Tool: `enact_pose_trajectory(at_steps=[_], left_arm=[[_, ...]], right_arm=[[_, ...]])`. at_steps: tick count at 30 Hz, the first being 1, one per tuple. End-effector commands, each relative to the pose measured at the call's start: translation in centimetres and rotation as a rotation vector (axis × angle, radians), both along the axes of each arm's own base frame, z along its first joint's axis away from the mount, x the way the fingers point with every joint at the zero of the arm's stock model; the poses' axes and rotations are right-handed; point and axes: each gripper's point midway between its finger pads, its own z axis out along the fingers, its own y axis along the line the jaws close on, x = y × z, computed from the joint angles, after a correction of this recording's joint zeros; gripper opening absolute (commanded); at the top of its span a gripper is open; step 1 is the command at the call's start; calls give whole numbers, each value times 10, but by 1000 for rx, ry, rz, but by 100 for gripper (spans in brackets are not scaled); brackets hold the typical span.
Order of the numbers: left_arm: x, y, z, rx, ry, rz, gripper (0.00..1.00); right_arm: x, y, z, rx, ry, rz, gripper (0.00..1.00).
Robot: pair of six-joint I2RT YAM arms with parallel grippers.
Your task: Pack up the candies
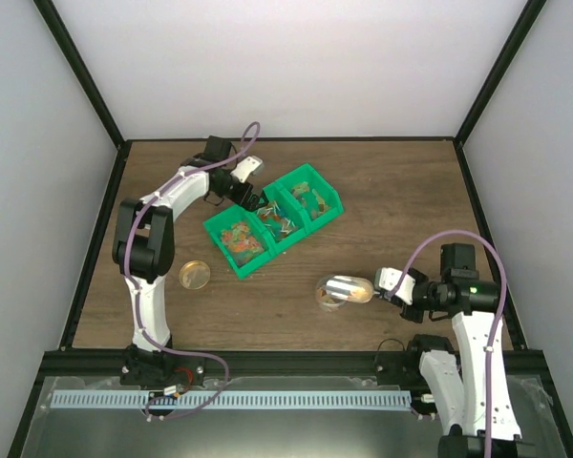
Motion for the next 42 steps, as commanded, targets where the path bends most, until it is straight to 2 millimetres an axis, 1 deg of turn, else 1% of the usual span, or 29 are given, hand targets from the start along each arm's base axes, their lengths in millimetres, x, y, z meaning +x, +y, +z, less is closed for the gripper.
enact_pose_trajectory(at_steps=[1,7,11,16,23,30,38,42], left_arm=[[3,-3,14,-37,-26,9,100],[5,-4,12,-42,-23,15,100],[8,-5,10,-45,-20,16,100],[12,-10,7,-69,1,25,100],[15,-11,3,-76,11,26,100],[17,-12,1,-77,13,27,100],[17,-12,0,-81,16,24,100],[15,-13,-2,-82,21,16,100]], right_arm=[[2,-9,11,-54,-11,-21,1],[9,-17,8,-106,19,-30,1],[12,-19,12,-126,0,-13,1],[17,-23,11,-156,15,-8,1],[21,-20,16,-193,-14,66,1],[22,-14,15,-228,-20,152,1],[31,-18,15,-290,-23,198,1],[32,-22,12,-339,-51,244,1]])
